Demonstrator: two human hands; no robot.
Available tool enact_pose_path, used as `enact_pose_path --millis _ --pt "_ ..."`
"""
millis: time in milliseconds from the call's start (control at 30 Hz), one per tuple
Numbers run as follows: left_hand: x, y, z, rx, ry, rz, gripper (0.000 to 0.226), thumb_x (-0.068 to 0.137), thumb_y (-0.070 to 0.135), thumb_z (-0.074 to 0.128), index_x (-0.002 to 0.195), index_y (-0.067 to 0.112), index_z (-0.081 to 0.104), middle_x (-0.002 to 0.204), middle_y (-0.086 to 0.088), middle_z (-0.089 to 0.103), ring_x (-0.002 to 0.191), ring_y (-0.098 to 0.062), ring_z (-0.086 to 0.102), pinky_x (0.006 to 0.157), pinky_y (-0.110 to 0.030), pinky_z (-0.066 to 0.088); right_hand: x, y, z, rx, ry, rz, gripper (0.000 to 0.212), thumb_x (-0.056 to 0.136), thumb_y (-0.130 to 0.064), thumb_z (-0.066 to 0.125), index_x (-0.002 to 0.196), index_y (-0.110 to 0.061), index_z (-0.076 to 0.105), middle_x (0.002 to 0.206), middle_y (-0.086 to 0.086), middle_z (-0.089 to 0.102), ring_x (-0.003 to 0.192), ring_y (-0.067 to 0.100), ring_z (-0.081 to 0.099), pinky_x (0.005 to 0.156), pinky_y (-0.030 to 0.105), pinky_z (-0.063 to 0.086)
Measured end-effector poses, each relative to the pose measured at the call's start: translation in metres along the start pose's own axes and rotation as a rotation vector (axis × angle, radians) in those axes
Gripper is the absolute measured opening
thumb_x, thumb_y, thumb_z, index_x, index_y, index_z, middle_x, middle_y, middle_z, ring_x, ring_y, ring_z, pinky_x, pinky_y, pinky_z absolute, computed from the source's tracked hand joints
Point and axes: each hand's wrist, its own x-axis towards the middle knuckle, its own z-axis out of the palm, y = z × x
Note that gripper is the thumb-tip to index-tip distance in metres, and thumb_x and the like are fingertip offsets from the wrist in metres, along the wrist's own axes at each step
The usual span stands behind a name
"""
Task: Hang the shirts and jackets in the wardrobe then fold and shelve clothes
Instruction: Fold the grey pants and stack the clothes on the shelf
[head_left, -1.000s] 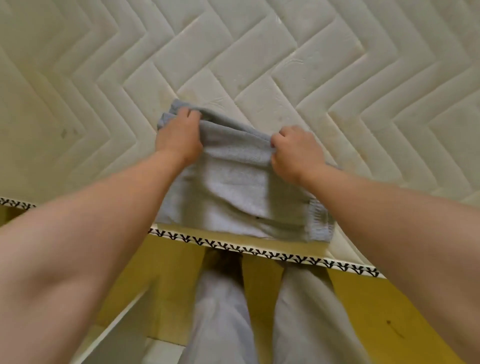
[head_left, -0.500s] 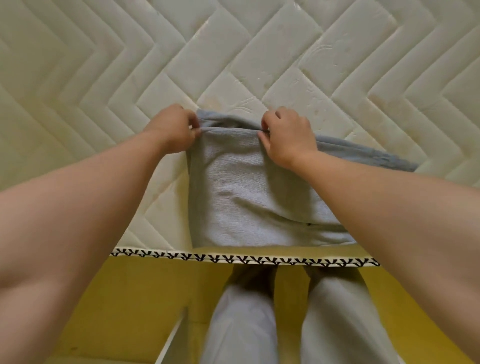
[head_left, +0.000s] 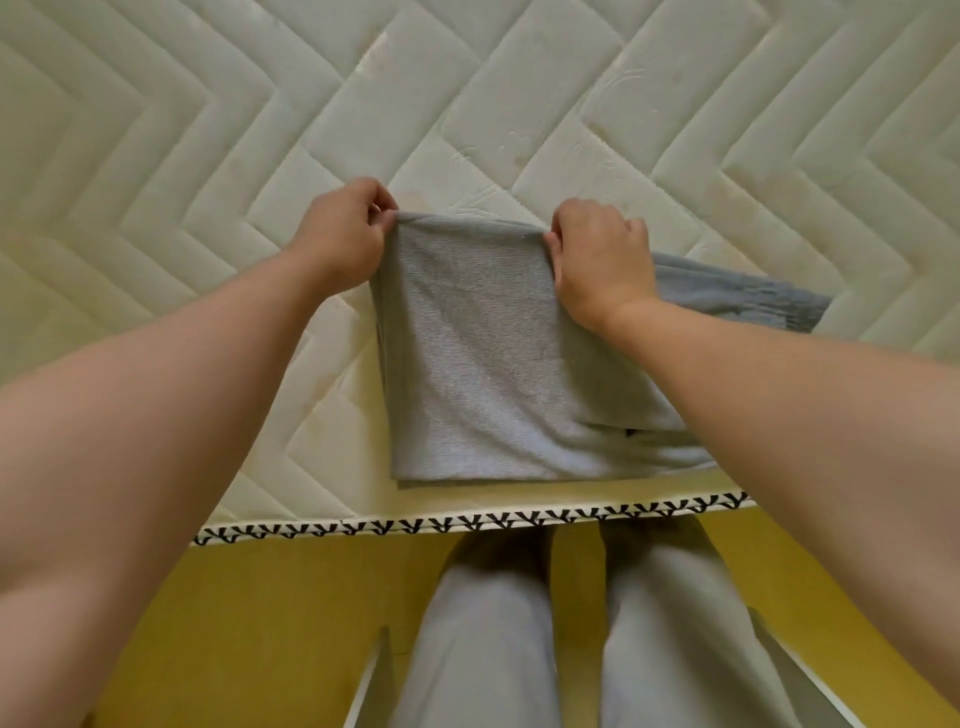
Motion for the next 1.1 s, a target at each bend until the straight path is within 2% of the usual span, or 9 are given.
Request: enact_pose_path --millis 233,367,567,667,733,800,900,1000,1100 --pt "0.007 0.01 0.021 0.19 0.079 -0.095 0.02 0.101 0.023 0.048 0.113 0.013 0.06 0.12 -0.016 0.06 0.11 -0.037 0.056 0.086 -0.04 0.042 -0.001 0.016 0.004 0.011 -0.1 -0.023 0.03 0.103 -0.039 0.04 0.12 -0.017 0.053 0.119 0.009 0.055 0.109 0.03 0.049 0.092 0.044 0.036" --pt "-0.01 0.033 0.036 0.462 0.289 0.005 0.033 0.094 0.012 0.047 0.126 0.011 0.054 0.132 -0.016 0.05 0.119 -0.037 0.048 0.1 -0.046 0.033 -0.018 0.057 -0.007 -0.009 -0.057 0.033 0.032 0.102 -0.033 0.042 0.128 -0.017 0.053 0.126 0.01 0.054 0.115 0.032 0.047 0.095 0.044 0.034" --pt "-0.081 0.108 0.109 0.387 0.173 0.465 0.039 0.087 0.013 0.057 0.126 0.013 0.055 0.142 -0.012 0.049 0.13 -0.029 0.04 0.108 -0.041 0.02 -0.074 0.136 -0.024 0.064 0.1 0.597 0.051 0.094 -0.044 0.054 0.139 -0.022 0.043 0.142 0.01 0.04 0.13 0.032 0.037 0.103 0.046 0.028" --pt "-0.109 0.134 0.151 0.384 0.11 0.497 0.04 0.087 0.017 0.062 0.126 0.013 0.055 0.142 -0.013 0.049 0.133 -0.028 0.036 0.11 -0.042 0.021 -0.11 0.165 -0.024 0.221 0.012 0.929 0.08 0.084 -0.07 0.054 0.142 -0.018 0.037 0.144 0.014 0.037 0.133 0.036 0.036 0.104 0.05 0.028" --pt "-0.122 0.143 0.174 0.391 0.098 0.402 0.043 0.089 0.023 0.061 0.129 0.014 0.05 0.144 -0.013 0.044 0.135 -0.027 0.029 0.112 -0.044 0.019 -0.128 0.177 -0.019 0.369 -0.076 1.089 0.095 0.075 -0.083 0.053 0.14 -0.016 0.038 0.142 0.015 0.04 0.132 0.038 0.038 0.106 0.049 0.031" --pt "-0.128 0.148 0.19 0.387 0.108 0.218 0.046 0.091 0.036 0.056 0.131 0.017 0.043 0.145 -0.013 0.037 0.136 -0.028 0.027 0.113 -0.046 0.021 -0.137 0.182 -0.016 0.521 -0.125 1.075 0.091 0.07 -0.087 0.054 0.128 -0.017 0.05 0.131 0.012 0.053 0.126 0.036 0.047 0.106 0.046 0.037" --pt "-0.124 0.155 0.202 0.35 0.11 -0.03 0.059 0.094 0.049 0.048 0.14 0.016 0.034 0.154 -0.014 0.028 0.143 -0.031 0.023 0.114 -0.05 0.019 -0.142 0.183 -0.018 0.729 -0.19 0.903 0.059 0.069 -0.084 0.059 0.087 -0.028 0.064 0.099 -0.004 0.07 0.103 0.028 0.065 0.098 0.045 0.05" --pt "-0.117 0.155 0.21 0.377 0.059 -0.091 0.071 0.099 0.058 0.03 0.156 0.018 0.015 0.167 -0.006 0.006 0.153 -0.028 0.004 0.12 -0.053 0.009 -0.148 0.182 -0.02 0.774 -0.208 0.717 0.03 0.084 -0.062 0.065 0.092 -0.033 0.067 0.096 -0.01 0.07 0.094 0.019 0.067 0.08 0.031 0.052" --pt "-0.108 0.165 0.222 0.377 0.014 -0.111 0.073 0.099 0.062 0.015 0.16 0.025 -0.001 0.167 0.002 -0.012 0.154 -0.026 -0.01 0.121 -0.058 -0.002 -0.152 0.189 -0.028 0.77 -0.051 0.682 0.029 0.086 -0.055 0.064 0.101 -0.029 0.064 0.092 -0.016 0.067 0.084 0.004 0.062 0.066 0.023 0.046"
